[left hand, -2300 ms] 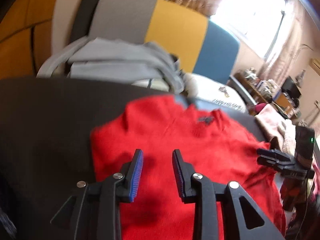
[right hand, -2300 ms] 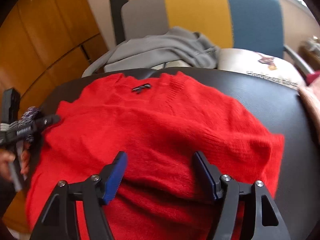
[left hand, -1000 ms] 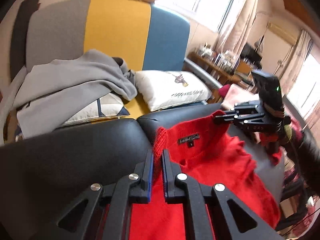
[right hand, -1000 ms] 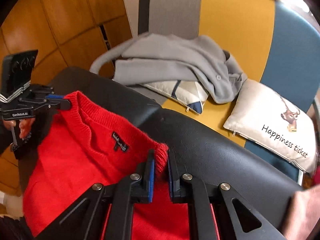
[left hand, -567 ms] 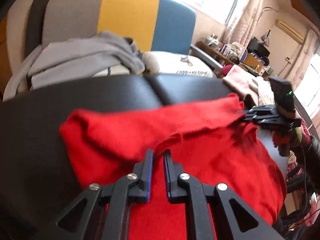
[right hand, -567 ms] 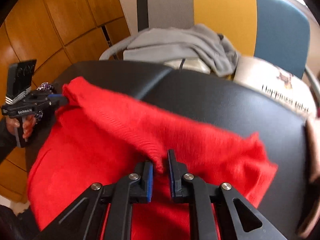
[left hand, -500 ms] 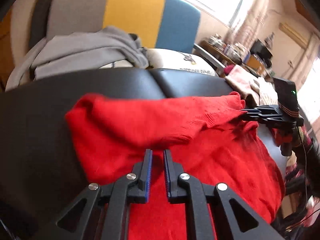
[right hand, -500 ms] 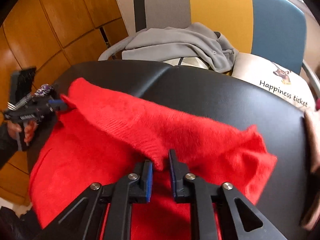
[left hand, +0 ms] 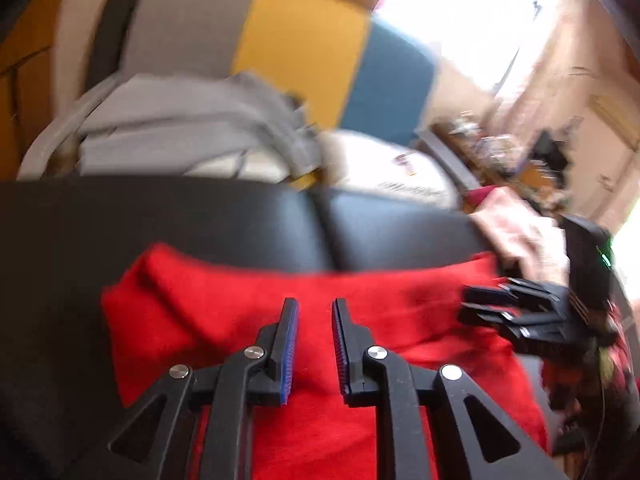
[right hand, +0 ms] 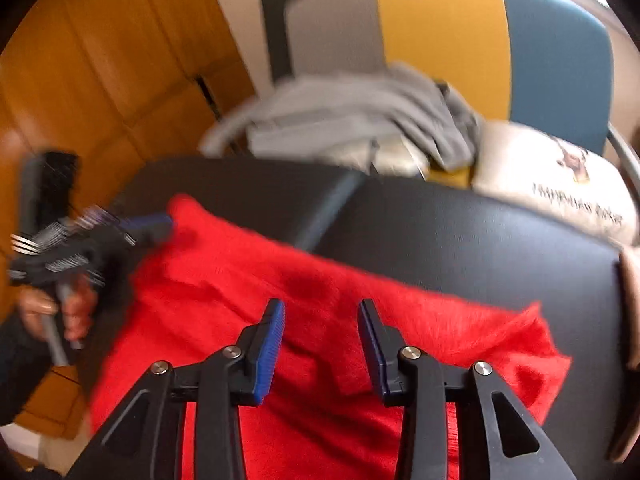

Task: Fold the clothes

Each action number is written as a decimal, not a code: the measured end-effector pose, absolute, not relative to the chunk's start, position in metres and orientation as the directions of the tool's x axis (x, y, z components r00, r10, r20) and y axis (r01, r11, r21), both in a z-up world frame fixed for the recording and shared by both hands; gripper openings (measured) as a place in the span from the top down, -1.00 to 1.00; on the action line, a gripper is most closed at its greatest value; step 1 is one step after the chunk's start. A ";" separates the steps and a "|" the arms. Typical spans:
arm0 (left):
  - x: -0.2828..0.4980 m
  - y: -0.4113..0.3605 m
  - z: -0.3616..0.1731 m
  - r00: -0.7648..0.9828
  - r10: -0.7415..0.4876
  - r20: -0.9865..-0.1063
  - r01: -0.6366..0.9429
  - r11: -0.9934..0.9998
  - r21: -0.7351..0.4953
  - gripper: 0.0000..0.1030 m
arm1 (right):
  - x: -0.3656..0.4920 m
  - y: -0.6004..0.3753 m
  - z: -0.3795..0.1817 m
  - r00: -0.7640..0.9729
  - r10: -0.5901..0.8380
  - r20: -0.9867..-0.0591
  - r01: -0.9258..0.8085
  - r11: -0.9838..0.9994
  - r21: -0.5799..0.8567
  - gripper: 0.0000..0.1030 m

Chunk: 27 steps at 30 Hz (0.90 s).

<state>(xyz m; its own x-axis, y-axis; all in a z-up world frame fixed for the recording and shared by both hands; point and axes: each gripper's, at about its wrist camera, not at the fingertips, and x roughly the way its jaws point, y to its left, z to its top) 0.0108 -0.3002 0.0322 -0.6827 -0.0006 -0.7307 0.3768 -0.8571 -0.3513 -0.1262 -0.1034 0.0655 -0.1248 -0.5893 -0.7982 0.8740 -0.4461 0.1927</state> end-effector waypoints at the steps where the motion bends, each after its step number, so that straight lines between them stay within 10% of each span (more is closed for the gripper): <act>1: 0.012 -0.299 0.018 -0.665 -0.006 -0.747 0.407 -0.841 -0.356 0.69 | -0.127 -0.100 0.051 -0.146 -0.557 -0.818 0.867 -0.470 0.165 0.24; 15: -0.025 -0.322 -0.002 -0.709 -0.125 -0.694 0.445 -0.843 -0.303 0.65 | -0.143 -0.104 0.027 -0.292 -0.628 -0.721 0.858 -0.505 0.092 0.17; 27: -0.035 -0.283 0.063 -0.789 -0.034 -0.613 0.310 -0.884 -0.350 0.59 | -0.193 -0.001 0.048 -0.093 -0.899 -0.429 0.592 -0.396 0.702 -1.00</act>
